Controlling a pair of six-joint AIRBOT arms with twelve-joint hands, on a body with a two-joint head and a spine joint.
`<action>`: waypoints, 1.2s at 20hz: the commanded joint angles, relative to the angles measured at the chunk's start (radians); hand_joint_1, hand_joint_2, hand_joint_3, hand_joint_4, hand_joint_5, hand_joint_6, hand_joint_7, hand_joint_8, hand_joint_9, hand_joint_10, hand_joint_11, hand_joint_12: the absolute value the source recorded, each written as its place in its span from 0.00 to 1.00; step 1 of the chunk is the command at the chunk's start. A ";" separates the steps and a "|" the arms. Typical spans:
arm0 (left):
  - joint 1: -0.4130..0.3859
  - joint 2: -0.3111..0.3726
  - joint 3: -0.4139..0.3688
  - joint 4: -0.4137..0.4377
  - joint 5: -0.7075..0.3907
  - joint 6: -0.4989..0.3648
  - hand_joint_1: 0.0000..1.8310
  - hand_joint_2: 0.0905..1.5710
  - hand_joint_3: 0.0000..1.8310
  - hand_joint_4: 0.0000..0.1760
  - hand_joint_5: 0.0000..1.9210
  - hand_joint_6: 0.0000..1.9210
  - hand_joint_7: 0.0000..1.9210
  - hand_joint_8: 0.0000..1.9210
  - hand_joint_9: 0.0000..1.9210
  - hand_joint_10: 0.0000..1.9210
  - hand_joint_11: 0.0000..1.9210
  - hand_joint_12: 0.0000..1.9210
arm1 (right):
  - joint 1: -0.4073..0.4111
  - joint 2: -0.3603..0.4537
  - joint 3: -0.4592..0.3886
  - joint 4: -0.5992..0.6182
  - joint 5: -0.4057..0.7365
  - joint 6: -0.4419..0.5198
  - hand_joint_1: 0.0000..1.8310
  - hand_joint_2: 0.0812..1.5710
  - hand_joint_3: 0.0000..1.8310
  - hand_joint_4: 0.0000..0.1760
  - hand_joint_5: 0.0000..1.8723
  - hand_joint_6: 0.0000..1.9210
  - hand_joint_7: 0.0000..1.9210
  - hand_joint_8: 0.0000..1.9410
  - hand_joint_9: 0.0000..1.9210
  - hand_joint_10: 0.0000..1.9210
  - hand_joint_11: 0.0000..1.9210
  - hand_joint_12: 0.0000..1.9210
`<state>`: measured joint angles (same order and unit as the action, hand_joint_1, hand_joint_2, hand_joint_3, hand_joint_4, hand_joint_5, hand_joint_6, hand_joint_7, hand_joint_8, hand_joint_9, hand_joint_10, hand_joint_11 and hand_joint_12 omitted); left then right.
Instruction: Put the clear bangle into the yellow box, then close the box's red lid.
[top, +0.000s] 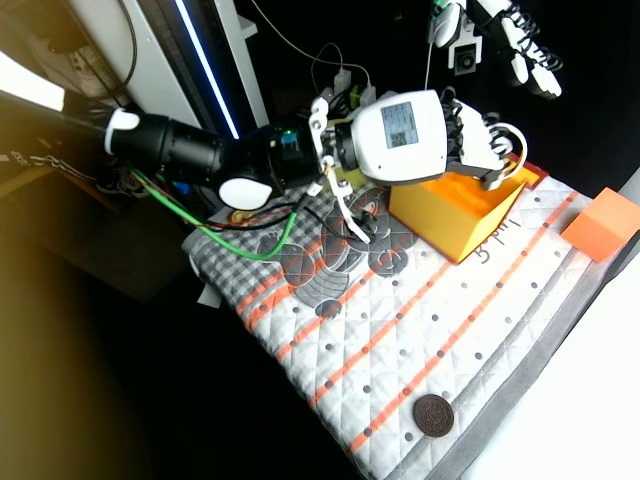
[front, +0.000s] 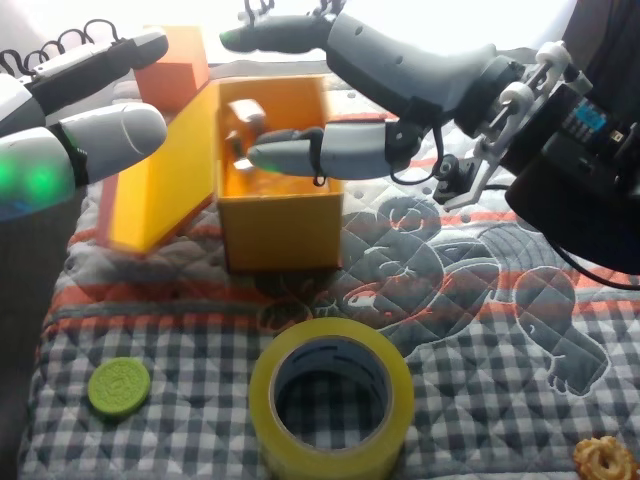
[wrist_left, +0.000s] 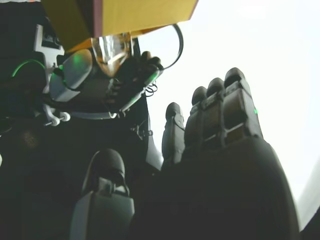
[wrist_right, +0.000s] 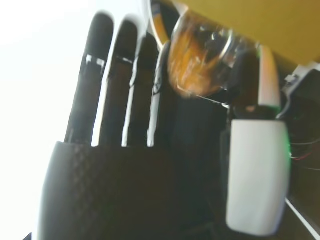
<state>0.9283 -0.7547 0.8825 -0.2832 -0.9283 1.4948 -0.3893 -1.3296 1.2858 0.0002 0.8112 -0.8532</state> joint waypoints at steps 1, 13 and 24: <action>-0.014 0.001 -0.001 0.004 -0.124 -0.005 0.00 0.71 0.00 1.00 0.09 0.00 0.04 0.00 0.02 0.00 0.01 0.01 | 0.011 0.003 0.001 0.002 0.121 0.009 0.22 0.62 0.00 0.00 0.20 0.00 0.20 0.00 0.31 0.00 0.20 0.62; 0.010 0.039 -0.038 0.006 -0.132 -0.005 0.00 0.77 0.00 1.00 0.16 0.00 0.14 0.00 0.11 0.00 0.04 0.03 | -0.054 0.153 -0.053 0.036 0.188 0.009 0.09 0.64 0.00 0.07 0.15 0.00 0.16 0.00 0.12 0.00 0.00 0.24; 0.183 0.187 -0.157 0.140 0.046 -0.004 0.00 0.82 0.00 0.30 0.15 0.00 0.19 0.00 0.18 0.00 0.00 0.30 | -0.306 0.439 -0.220 0.138 0.482 -0.018 0.02 0.70 0.00 0.01 0.14 0.00 0.12 0.00 0.08 0.00 0.00 0.17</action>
<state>1.1213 -0.5697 0.7258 -0.1371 -0.7818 1.4940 -0.7124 -0.8883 1.0615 0.1356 1.1400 -0.8738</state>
